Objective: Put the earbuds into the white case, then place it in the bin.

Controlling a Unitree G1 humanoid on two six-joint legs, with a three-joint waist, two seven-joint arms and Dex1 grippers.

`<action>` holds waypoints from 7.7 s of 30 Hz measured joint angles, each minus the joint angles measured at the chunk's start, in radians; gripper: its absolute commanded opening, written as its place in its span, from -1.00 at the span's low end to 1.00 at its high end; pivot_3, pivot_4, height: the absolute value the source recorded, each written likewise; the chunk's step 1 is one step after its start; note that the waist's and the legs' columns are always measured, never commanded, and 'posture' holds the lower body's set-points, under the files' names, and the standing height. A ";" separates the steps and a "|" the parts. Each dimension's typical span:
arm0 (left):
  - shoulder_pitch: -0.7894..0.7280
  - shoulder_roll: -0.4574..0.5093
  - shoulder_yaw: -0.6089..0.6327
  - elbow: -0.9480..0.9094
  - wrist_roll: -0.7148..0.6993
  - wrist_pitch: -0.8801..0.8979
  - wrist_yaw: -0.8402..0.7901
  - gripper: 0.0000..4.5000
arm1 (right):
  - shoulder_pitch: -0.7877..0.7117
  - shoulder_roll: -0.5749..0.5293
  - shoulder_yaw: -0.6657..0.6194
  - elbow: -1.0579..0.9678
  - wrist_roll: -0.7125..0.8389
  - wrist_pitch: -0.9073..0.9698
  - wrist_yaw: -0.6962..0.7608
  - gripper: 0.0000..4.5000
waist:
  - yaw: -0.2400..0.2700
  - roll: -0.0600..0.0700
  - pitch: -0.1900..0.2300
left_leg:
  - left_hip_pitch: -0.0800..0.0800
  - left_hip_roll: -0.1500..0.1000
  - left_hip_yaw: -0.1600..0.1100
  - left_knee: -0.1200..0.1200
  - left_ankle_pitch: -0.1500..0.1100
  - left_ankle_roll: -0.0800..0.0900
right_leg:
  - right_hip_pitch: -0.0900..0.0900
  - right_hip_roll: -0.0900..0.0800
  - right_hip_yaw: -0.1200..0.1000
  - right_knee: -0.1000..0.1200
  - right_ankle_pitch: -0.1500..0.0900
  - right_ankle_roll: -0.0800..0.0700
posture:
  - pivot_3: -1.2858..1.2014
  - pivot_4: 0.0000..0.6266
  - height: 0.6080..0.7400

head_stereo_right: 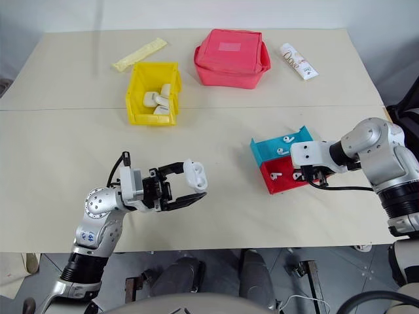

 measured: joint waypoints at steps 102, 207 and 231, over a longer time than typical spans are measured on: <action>-0.421 -0.145 0.100 0.570 -0.039 -0.058 -0.306 0.22 | 0.898 0.194 -0.909 -0.808 0.834 0.526 -0.530 0.99 | 0.026 -0.003 -0.001 | -0.001 -0.001 0.001 0.002 -0.001 0.003 | 0.001 0.000 0.002 -0.002 0.002 0.002 | 0.03 -0.52 1.00; -0.061 -0.088 0.039 0.093 -0.038 -0.033 -0.026 0.22 | -0.571 0.374 0.005 0.857 -0.145 0.060 -0.222 -0.80 | -0.029 0.008 -0.003 | -0.010 -0.001 0.004 0.002 0.000 0.006 | -0.005 0.001 0.004 -0.007 0.009 0.006 | 0.03 -0.52 1.00; -0.498 -0.221 0.040 0.704 -0.035 -0.189 -0.311 0.22 | 0.093 0.889 -0.946 -1.083 0.837 1.545 -0.724 -0.80 | 0.001 0.005 -0.007 | -0.013 -0.005 0.000 0.011 0.000 0.007 | -0.006 -0.002 -0.002 0.001 0.009 0.006 | 0.03 -0.52 1.00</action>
